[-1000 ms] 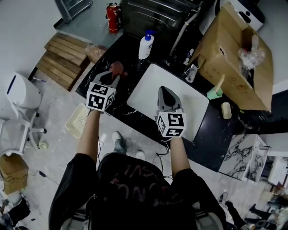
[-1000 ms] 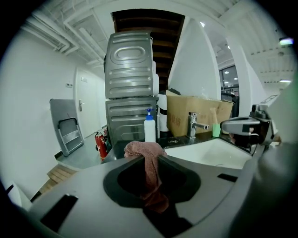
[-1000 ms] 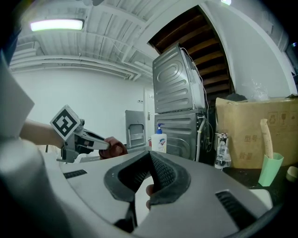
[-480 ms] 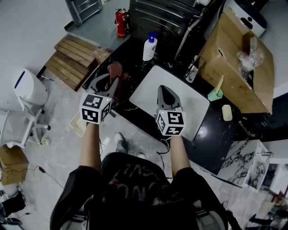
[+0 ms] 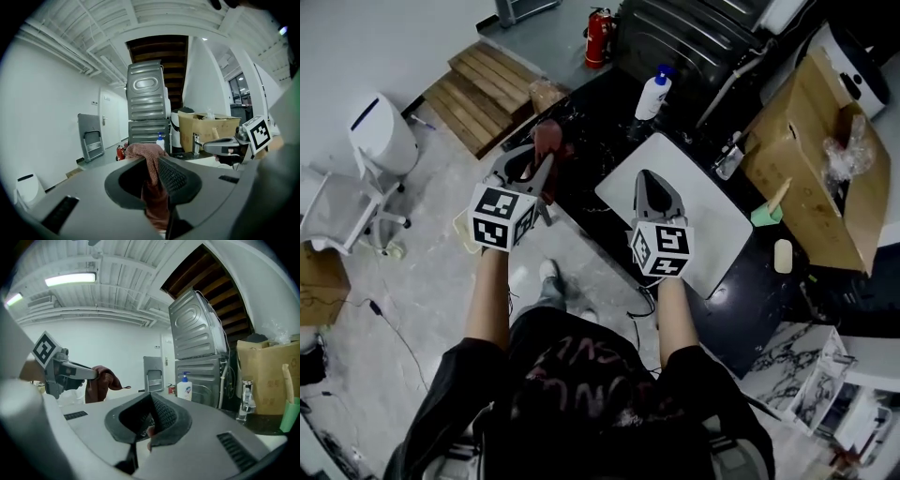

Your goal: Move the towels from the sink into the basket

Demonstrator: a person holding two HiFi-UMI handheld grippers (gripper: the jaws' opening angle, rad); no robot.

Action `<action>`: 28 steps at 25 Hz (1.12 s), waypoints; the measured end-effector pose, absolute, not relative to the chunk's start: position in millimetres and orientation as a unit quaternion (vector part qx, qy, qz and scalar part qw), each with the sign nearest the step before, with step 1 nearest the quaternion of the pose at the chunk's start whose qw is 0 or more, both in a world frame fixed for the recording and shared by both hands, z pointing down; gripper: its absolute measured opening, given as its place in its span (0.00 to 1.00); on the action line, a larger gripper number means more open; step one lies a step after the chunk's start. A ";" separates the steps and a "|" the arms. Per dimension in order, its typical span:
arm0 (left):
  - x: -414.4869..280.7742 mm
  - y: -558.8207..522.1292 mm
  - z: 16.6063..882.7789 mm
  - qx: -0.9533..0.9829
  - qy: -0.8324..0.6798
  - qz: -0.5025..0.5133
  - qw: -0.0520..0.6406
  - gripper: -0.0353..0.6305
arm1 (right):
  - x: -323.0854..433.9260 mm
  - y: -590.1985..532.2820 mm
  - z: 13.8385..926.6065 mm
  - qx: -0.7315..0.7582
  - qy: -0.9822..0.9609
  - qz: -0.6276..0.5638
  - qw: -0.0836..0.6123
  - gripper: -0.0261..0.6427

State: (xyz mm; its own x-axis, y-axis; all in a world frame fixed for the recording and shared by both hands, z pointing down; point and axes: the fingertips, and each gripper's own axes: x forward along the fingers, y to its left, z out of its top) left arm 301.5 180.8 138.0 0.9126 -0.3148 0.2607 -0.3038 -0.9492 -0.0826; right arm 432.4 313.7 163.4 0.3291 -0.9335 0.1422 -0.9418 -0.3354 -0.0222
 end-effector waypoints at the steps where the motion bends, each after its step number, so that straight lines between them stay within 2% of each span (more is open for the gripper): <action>1: 294.4 177.0 138.9 -0.977 0.165 -0.136 0.018 0.18 | 427.3 308.2 163.9 0.811 -0.581 0.064 0.032 0.06; 12: 169.5 100.1 161.2 -0.943 0.300 -0.145 -0.015 0.18 | 343.5 196.4 172.3 0.725 -0.685 0.058 0.046 0.06; 21: 41.4 11.8 180.2 -0.903 0.399 -0.148 -0.054 0.18 | 234.9 72.7 173.8 0.648 -0.758 0.055 0.051 0.06; 28: -24.4 -46.7 200.6 -0.891 0.421 -0.149 -0.082 0.18 | 159.8 -11.2 181.5 0.614 -0.785 0.053 0.067 0.06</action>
State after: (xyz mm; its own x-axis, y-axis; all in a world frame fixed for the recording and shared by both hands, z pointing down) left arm -24.4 -46.7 200.6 0.6004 -0.7264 0.3345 -0.7750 -0.6317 0.0195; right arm 159.8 -11.2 181.5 -0.2375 -0.9563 0.1706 -0.9705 0.2410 -0.0001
